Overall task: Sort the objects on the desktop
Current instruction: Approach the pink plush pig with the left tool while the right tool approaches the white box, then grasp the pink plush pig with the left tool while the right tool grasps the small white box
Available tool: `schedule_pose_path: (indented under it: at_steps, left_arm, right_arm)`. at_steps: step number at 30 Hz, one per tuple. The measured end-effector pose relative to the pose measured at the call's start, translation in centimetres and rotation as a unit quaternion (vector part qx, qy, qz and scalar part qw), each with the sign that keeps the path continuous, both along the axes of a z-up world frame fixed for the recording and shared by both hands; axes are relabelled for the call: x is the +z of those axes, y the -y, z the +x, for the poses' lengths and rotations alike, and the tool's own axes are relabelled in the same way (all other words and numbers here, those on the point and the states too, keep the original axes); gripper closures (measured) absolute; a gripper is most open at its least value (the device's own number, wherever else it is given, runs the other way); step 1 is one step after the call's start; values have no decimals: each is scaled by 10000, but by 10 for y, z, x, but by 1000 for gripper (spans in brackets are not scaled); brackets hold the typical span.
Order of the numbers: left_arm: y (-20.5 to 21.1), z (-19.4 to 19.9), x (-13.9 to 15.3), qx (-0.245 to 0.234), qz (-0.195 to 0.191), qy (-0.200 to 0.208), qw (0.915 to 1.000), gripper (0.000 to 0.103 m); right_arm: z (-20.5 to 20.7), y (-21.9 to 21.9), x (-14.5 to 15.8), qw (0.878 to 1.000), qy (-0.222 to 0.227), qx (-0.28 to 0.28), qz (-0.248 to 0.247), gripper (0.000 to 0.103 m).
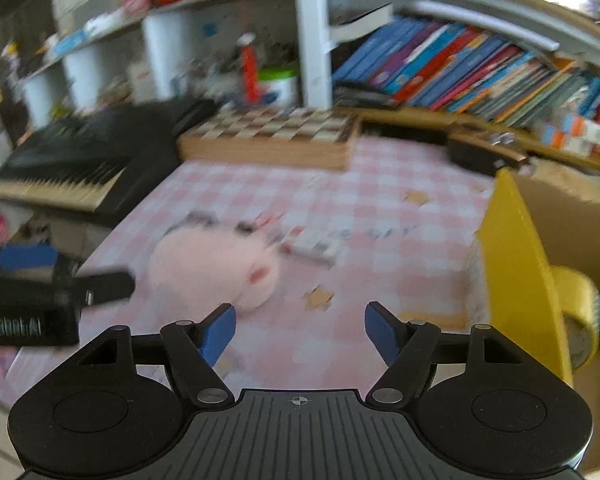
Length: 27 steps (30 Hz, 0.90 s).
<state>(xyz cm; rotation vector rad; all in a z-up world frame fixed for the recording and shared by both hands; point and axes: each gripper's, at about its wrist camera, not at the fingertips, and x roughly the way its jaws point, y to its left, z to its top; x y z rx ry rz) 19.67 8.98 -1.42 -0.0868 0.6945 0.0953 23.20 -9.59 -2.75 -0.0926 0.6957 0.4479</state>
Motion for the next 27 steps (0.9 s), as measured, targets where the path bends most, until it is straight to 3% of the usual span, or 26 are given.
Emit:
schedule_pose_path:
  at_steps: [4,14,20,23,27]
  left_arm:
    - [8,20,-10,-273,100,-48,9996,0]
    - [34,69,-32,-881,538,-339,9941,0]
    - [43,84,-46,-991,735,-533,9909,0]
    - [42,86,-51,-947,766,-563,9910,4]
    - [40,83,-49,-978,704,-508,9914,19]
  right_arm:
    - [18,2,7,9996,183,-160,132,30]
    - [57,-14,1,9996,-107,37,277,30]
    - [77,-25,-13,9991,-345,59,230,30]
    - [89,-31,-23,9988,-468,11,114,30]
    - [103,-41,-35,9979,-650,62,-34,30]
